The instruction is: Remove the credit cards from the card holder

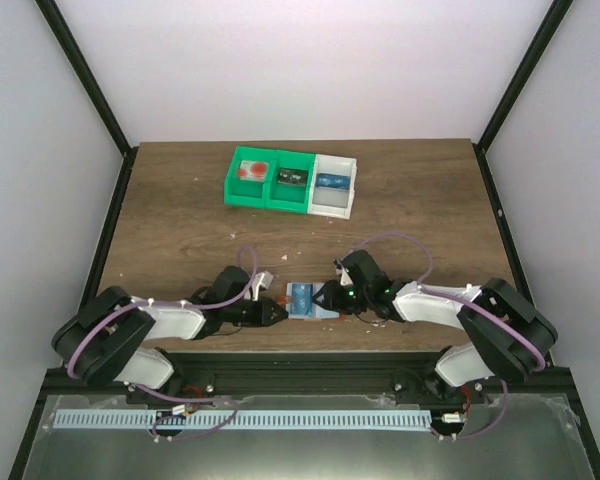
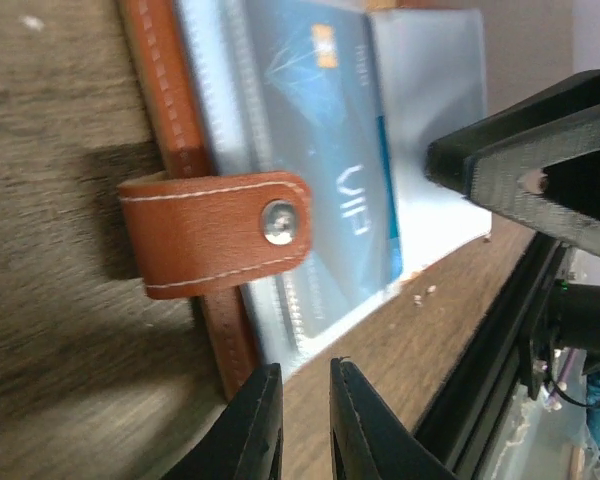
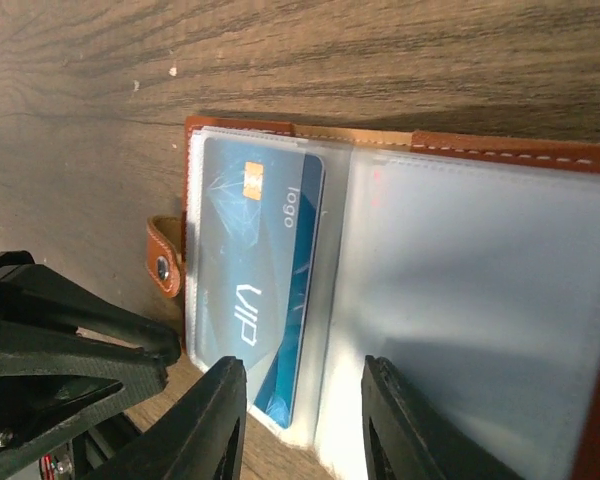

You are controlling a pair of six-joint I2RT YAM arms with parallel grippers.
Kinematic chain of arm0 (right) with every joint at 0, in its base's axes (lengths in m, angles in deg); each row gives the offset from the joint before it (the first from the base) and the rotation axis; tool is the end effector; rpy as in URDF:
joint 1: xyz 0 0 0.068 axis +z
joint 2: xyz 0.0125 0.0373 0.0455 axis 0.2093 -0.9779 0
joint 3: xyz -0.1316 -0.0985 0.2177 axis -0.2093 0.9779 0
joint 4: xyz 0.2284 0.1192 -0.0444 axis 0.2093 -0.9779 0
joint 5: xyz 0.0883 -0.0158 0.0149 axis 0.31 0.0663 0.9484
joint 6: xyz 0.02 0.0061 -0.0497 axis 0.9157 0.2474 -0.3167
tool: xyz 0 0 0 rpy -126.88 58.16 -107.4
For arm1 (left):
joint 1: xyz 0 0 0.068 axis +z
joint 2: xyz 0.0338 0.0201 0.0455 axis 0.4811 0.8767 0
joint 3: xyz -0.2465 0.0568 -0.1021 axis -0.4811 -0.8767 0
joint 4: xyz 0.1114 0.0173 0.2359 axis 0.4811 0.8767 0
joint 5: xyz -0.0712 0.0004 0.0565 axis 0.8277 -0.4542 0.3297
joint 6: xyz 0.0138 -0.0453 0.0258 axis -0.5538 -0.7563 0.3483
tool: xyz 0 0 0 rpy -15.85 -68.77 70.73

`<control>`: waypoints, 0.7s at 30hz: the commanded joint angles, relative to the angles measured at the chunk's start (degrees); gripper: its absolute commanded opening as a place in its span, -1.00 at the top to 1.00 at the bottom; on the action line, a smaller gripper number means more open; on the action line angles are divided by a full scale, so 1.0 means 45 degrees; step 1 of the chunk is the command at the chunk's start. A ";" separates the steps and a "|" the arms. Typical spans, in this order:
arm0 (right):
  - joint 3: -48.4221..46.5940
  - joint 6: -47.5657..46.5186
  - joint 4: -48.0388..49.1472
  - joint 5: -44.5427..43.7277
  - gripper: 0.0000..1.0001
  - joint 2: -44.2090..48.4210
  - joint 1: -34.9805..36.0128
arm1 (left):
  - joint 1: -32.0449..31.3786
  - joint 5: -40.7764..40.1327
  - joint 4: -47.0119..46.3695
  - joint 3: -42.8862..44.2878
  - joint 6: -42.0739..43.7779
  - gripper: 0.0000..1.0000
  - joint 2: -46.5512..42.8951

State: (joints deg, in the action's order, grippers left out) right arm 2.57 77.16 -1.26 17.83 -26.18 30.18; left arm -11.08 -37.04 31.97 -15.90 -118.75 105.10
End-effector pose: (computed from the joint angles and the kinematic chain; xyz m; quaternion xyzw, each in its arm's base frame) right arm 0.1762 0.1770 0.1360 -0.0032 0.9221 0.3675 0.1211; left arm 0.1544 -0.1529 0.1049 0.0794 0.8882 -0.4367 0.1185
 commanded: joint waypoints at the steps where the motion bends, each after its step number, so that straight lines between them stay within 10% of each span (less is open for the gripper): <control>1: 0.0246 0.0057 0.0425 -0.0009 0.33 0.0602 0.0123 | -0.0063 -0.0373 0.0501 0.0067 -0.0144 0.66 -0.1456; 9: 0.0437 0.0598 0.1290 0.0180 0.42 0.0547 0.0135 | -0.0064 -0.0826 0.0126 -0.0076 -0.0465 1.00 -0.2409; 21: 0.0476 0.0812 0.1825 0.0534 0.43 -0.0160 0.0251 | -0.0077 0.0200 -0.1681 -0.0088 -0.0499 1.00 -0.0058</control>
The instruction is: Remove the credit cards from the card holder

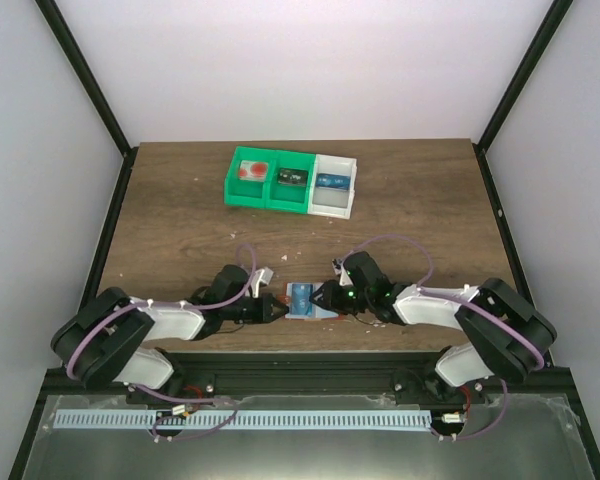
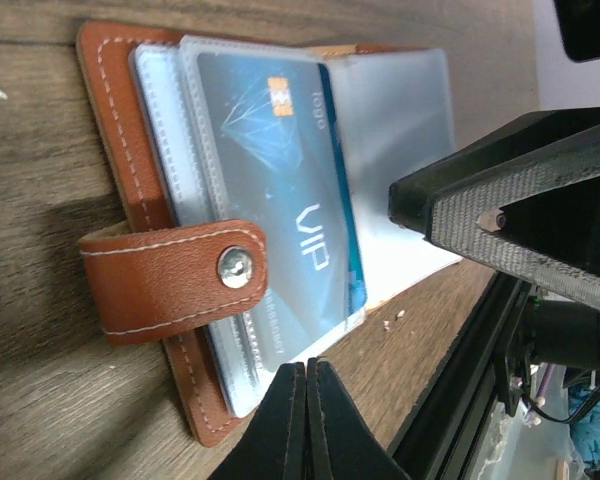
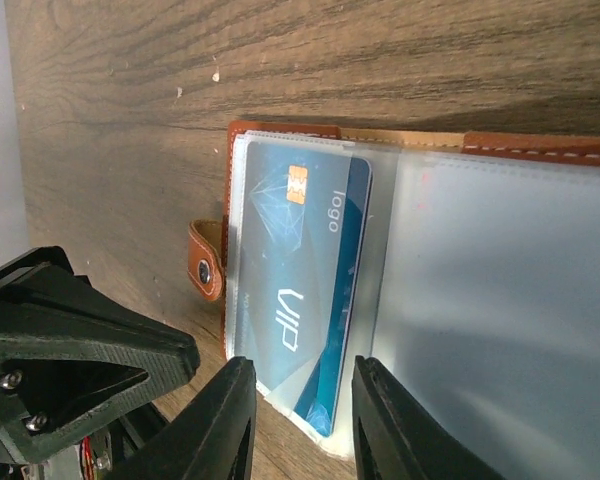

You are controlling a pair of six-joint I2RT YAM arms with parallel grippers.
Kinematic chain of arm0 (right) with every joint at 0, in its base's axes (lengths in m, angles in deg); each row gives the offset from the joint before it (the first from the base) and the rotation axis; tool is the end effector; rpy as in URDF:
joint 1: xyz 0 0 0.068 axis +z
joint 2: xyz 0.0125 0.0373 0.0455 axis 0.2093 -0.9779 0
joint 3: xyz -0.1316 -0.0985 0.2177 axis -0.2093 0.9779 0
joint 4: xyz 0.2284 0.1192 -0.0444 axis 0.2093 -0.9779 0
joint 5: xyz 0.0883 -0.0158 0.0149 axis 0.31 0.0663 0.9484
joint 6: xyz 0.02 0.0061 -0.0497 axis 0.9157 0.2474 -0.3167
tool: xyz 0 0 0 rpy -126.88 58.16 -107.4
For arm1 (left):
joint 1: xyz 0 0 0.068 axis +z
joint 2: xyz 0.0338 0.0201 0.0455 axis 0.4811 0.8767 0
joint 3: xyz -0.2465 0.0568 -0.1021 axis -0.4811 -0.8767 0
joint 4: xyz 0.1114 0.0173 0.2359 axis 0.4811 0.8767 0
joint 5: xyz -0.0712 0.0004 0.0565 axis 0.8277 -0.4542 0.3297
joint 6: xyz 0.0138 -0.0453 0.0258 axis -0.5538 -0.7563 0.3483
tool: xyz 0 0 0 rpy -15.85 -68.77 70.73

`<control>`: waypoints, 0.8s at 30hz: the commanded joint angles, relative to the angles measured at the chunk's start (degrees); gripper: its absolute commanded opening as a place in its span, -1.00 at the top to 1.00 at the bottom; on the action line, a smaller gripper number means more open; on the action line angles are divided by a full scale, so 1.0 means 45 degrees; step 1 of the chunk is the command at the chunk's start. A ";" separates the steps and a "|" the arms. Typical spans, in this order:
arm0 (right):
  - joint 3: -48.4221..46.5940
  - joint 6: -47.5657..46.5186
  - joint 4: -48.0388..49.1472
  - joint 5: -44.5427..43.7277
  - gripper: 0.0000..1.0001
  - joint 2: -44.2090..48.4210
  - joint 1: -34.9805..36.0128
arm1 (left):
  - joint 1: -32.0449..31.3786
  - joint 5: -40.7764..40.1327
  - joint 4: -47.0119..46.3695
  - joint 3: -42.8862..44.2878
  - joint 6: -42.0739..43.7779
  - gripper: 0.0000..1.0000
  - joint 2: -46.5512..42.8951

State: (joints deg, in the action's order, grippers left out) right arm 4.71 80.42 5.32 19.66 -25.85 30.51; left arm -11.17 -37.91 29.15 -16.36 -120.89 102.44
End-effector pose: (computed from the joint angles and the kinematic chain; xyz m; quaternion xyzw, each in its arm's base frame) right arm 0.1742 0.1785 0.1361 0.0057 0.9051 0.4062 0.1256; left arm 0.1557 -0.1538 0.1158 0.0718 0.8743 -0.4572 0.1467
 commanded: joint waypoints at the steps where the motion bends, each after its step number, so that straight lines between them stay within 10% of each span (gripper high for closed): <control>1: -0.0001 0.0089 0.0381 0.0112 0.43 -0.0284 0.0184 | -0.0052 0.0401 -0.1064 0.0081 0.0049 1.00 0.0702; 24: 0.0826 0.0529 0.2066 0.0302 0.61 -0.1000 0.0477 | -0.0054 0.0336 -0.1036 0.0529 0.0853 1.00 0.2280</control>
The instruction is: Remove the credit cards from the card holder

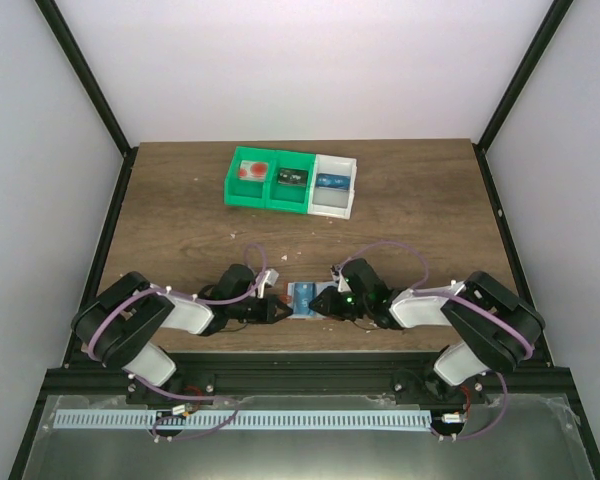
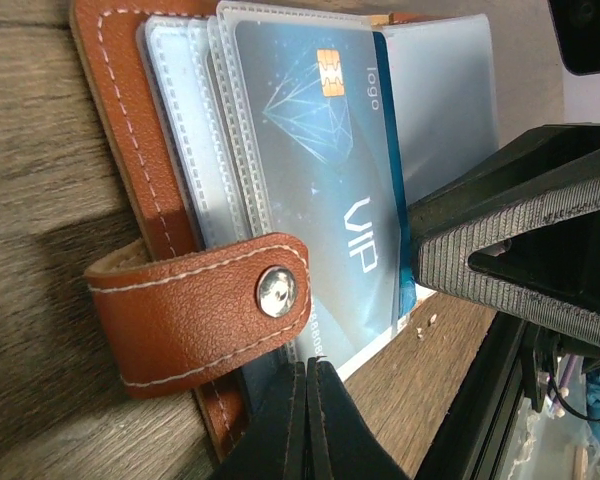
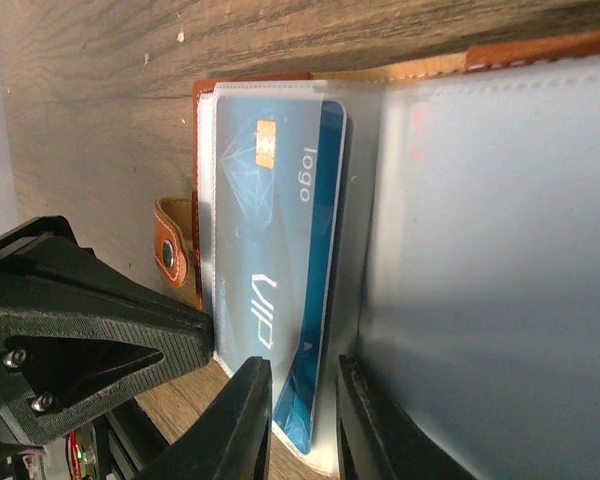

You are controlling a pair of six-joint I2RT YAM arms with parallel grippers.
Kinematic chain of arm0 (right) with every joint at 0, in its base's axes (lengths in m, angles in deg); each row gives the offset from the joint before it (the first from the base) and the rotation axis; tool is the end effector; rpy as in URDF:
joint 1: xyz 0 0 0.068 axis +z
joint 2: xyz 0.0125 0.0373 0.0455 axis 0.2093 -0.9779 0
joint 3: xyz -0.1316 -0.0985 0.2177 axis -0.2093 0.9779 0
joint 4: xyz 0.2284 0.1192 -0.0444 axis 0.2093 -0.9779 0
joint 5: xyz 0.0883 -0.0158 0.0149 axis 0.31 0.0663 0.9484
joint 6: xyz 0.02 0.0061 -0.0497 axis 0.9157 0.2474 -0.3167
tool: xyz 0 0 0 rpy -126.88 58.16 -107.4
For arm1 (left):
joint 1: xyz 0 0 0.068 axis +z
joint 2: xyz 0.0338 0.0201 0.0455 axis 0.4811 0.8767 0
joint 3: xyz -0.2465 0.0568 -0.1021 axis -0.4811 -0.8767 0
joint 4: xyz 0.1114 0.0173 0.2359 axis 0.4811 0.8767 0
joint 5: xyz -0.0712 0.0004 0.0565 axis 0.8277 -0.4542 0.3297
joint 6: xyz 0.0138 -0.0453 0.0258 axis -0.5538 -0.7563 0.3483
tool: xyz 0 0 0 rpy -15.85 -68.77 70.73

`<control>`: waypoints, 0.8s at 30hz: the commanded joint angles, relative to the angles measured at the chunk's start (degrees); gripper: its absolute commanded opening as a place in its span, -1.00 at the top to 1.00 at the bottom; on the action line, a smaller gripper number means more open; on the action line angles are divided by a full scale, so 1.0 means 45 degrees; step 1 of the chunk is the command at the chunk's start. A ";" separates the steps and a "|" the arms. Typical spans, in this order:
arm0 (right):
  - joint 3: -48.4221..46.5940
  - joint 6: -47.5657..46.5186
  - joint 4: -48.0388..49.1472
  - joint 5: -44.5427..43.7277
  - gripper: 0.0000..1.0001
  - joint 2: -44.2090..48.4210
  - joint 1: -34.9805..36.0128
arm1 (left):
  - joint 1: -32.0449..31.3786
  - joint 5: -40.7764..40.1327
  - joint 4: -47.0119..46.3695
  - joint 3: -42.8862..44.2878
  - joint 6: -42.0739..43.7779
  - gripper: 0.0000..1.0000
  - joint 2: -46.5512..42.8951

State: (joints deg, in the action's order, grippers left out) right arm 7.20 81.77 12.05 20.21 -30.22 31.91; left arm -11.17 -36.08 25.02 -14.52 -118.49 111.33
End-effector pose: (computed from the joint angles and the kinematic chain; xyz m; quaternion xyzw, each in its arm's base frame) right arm 0.1686 0.1820 0.1166 0.0036 0.9048 0.4109 0.1116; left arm 0.1643 -0.1623 0.0976 0.0902 0.8790 -0.4507 0.1270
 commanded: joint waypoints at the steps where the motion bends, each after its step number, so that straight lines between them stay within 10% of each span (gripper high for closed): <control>1: 0.0308 0.0261 0.0724 0.0249 0.62 -0.0065 0.0166 | -0.0045 -0.0080 -0.0119 0.0118 0.0335 1.00 0.0325; 13: 0.0589 0.0361 0.1406 0.0547 0.98 -0.0098 0.0167 | -0.0047 -0.0148 0.0071 0.0078 0.0466 1.00 0.0365; 24: 0.0875 0.0532 0.1327 0.0428 0.85 0.0214 0.0166 | -0.0046 -0.0238 0.0081 -0.0060 0.0500 1.00 0.0435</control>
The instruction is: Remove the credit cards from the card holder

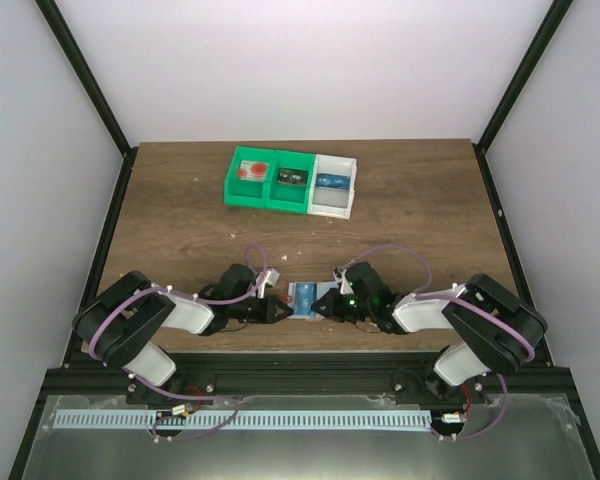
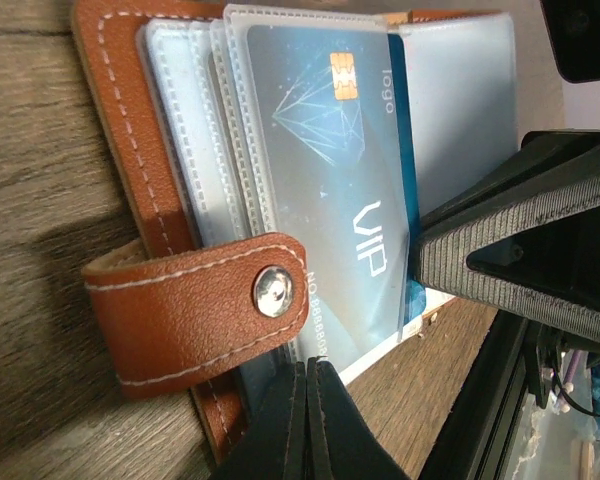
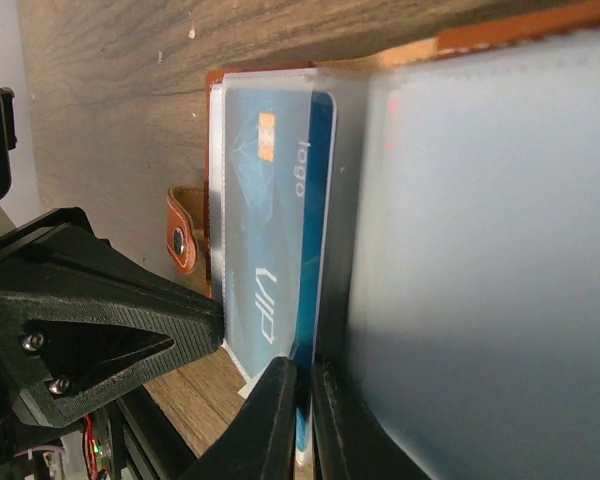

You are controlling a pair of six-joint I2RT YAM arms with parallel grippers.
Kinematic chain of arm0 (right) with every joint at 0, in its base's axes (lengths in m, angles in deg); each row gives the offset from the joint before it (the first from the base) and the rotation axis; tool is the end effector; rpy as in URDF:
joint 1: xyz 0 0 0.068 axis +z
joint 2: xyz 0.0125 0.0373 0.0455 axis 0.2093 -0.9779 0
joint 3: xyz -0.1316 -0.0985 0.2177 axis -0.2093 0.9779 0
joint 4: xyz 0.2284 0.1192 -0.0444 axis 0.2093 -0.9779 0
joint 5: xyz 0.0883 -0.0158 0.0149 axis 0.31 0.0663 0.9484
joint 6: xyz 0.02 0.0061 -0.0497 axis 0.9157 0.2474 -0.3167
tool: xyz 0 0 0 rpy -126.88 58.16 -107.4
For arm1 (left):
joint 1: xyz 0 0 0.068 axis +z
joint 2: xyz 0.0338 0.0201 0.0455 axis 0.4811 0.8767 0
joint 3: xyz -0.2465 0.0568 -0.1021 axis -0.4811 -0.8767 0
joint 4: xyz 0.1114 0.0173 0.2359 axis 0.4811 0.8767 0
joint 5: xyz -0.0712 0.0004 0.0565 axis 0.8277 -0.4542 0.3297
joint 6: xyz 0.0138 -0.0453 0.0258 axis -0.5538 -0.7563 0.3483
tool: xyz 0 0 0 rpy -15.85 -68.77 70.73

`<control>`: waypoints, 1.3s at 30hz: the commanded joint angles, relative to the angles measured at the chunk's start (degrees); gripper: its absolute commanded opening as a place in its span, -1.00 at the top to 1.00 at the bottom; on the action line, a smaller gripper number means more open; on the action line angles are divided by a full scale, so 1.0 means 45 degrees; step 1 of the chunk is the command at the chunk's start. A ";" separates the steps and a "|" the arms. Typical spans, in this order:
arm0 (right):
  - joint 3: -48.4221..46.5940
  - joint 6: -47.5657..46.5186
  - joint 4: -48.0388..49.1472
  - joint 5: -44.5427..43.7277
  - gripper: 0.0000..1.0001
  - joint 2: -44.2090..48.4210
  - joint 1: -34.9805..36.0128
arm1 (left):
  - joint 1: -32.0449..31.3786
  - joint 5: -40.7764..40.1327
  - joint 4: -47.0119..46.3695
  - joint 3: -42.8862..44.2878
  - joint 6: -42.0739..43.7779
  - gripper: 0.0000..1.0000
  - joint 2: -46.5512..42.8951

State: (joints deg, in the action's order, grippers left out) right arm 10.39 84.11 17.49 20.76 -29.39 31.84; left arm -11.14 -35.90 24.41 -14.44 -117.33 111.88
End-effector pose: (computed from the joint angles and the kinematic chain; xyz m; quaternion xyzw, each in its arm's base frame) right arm 0.1630 0.1766 0.1138 0.0145 0.8939 0.4326 0.1169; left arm 0.1650 -0.1628 0.0968 0.0998 0.8772 -0.4508 0.1315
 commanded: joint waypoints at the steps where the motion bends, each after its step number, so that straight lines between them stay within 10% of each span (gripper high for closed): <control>1: 0.0169 0.0011 0.0202 0.0381 0.86 -0.0029 0.0181 | -0.0058 -0.0277 0.0213 -0.0085 0.0246 1.00 0.0313; 39: 0.0567 -0.0415 0.0272 0.0957 0.99 0.0168 -0.0160 | -0.0044 -0.0549 0.0307 -0.0390 0.0434 1.00 0.0276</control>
State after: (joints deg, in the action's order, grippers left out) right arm 12.07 83.52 19.04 23.10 -29.33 31.27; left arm -11.17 -36.14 23.55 -14.87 -116.78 111.97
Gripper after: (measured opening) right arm 0.016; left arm 0.019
